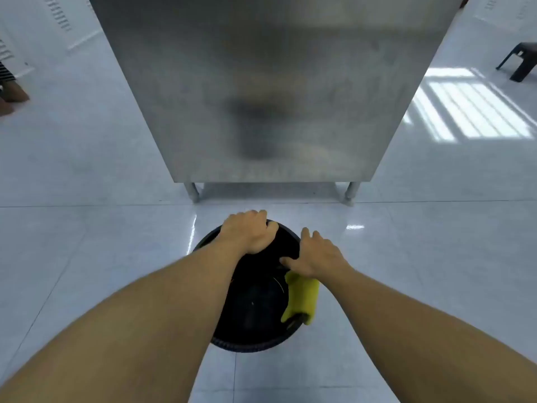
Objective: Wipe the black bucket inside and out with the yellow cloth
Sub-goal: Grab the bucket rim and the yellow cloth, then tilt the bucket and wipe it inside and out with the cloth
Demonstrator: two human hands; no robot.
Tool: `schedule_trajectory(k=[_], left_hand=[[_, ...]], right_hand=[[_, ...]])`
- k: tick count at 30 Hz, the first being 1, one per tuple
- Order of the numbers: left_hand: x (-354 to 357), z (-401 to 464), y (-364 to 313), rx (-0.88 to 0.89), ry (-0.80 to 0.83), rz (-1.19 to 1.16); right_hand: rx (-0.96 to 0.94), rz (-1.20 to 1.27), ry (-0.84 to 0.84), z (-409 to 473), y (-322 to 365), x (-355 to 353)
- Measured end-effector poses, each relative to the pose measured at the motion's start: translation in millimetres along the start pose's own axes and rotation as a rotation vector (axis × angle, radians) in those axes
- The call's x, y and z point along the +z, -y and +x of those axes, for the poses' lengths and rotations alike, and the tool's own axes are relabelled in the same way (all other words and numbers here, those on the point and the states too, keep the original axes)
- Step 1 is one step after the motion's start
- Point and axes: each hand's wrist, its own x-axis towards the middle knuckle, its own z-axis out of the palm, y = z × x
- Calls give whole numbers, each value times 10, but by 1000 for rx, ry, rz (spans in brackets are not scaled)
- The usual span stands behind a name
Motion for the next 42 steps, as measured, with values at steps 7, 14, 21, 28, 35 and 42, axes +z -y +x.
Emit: schedule_trajectory(k=[7,14,21,28,35,42], left_hand=[[478,-429,-74,39,536,-215],[1023,-799,-236,70,729,-47],[890,-909,-175,132,603,12],[555,-959,71,219,327,-23],[382,-987,272,148,217,-168],[471,-963,404,26,44,-443]], right_hand=[[166,173,93,-232,-68,473],[106,221,-193,-376,-156,642],[81,808,-422,-446,-137,667],[188,1263,-622,-418,38,432],[158,1471,-983,-623,234,-190],[-96,1247,-610,-743,261,111]])
